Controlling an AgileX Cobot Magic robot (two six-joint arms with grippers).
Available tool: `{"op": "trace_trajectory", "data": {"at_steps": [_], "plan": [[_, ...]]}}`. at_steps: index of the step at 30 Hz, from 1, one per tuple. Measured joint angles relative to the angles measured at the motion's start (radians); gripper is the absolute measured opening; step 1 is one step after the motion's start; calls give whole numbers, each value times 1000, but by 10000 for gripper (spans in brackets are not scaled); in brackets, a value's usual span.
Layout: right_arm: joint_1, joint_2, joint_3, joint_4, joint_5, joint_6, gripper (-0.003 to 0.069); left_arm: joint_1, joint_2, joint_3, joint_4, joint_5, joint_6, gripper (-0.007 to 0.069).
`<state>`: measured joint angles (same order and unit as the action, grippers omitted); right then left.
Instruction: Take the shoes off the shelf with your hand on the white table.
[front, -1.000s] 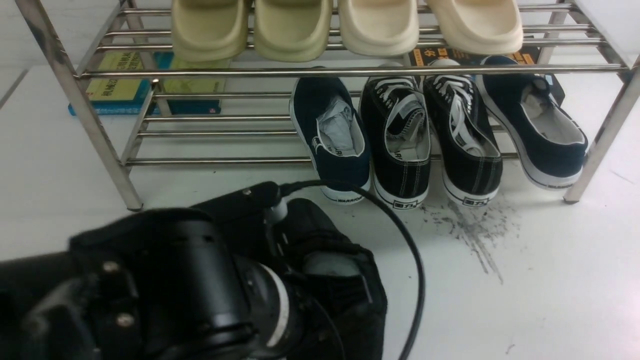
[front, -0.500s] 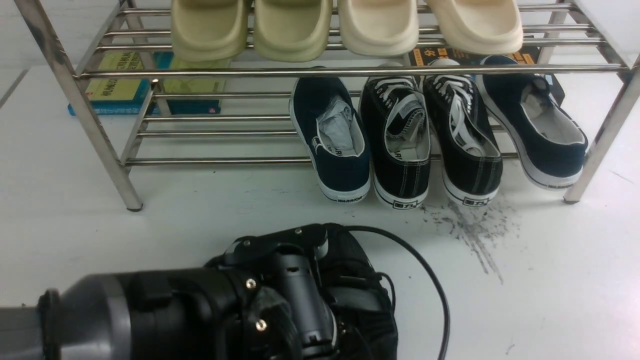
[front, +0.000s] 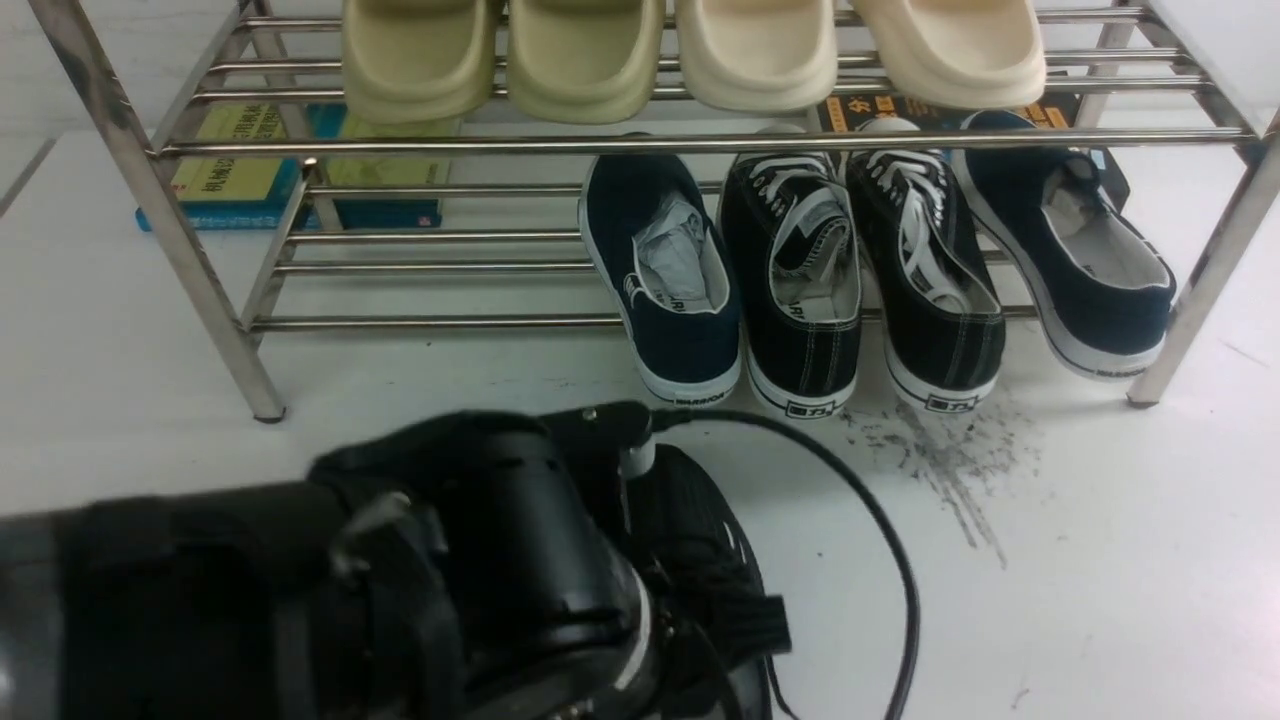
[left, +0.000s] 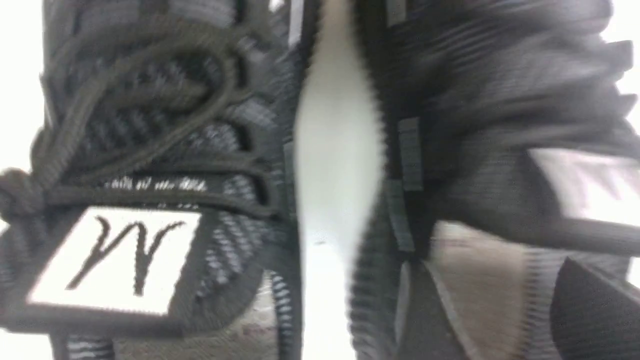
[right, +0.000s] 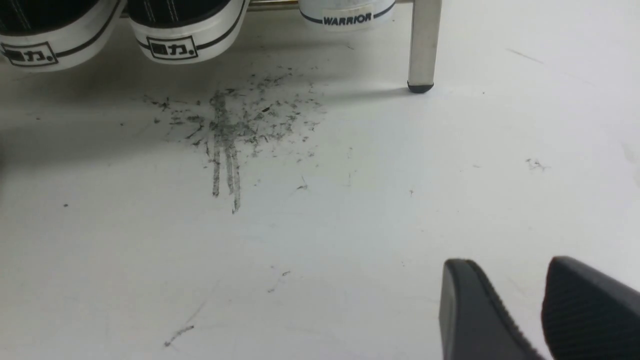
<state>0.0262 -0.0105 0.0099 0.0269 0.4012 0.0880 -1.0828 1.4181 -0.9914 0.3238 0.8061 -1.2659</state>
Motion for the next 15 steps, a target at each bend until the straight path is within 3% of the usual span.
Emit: {"op": "trace_trajectory", "data": {"at_steps": [4, 7, 9, 10, 11, 15], "plan": [[0, 0, 0, 0, 0, 0, 239, 0, -81, -86, 0, 127, 133, 357], [0, 0, 0, 0, 0, 0, 239, 0, -190, -205, 10, 319, 315, 238], [0, 0, 0, 0, 0, 0, 239, 0, -256, -251, 22, 387, 402, 140], [0, 0, 0, 0, 0, 0, 239, 0, -263, -257, 24, 392, 419, 130], [0, 0, 0, 0, 0, 0, 239, 0, -328, -271, 31, 414, 486, 56], [0, 0, 0, 0, 0, 0, 239, 0, -449, -229, 26, 428, 562, 1]]}}
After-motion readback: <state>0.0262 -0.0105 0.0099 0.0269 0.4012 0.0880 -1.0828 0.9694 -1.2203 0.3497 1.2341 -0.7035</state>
